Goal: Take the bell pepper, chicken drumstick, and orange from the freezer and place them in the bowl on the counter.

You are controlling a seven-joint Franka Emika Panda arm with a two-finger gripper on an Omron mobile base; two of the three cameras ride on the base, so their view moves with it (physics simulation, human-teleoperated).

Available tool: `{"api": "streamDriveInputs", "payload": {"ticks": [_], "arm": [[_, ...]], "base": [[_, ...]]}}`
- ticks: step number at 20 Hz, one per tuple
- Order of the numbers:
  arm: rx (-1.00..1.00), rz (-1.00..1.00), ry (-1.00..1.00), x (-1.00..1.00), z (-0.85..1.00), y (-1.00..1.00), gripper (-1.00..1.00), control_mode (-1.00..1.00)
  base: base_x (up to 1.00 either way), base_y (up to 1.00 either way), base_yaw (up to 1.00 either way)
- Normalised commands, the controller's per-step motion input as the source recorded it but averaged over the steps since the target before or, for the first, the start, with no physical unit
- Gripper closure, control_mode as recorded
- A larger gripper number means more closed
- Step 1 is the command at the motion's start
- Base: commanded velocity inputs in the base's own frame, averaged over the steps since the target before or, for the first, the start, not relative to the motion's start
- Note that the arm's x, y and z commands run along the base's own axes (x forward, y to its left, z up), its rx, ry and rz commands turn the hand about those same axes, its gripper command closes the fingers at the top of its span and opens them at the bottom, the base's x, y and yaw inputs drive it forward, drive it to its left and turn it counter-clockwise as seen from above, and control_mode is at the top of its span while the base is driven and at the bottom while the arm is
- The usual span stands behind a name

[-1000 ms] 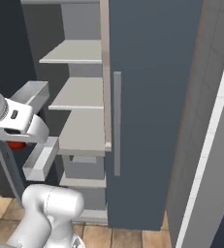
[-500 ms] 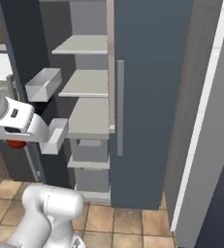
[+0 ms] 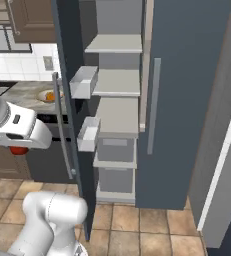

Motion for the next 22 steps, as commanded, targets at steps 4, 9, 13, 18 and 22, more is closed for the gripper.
{"api": "streamDriveInputs", "payload": {"ticks": [4,9,13,18,22], "arm": [[0.0,0.0,0.0,0.0,0.0,0.0,1.0,1.0],[0.0,0.0,0.0,0.0,0.0,0.0,1.0,1.0],[0.0,0.0,0.0,0.0,0.0,0.0,1.0,1.0],[0.0,0.0,0.0,0.0,0.0,0.0,1.0,1.0],[0.0,0.0,0.0,0.0,0.0,0.0,1.0,1.0]], "base": [[0.01,1.0,0.02],[0.17,1.0,0.03],[0.5,0.81,0.07],[0.77,0.17,0.01],[0.84,0.0,0.0]]}}
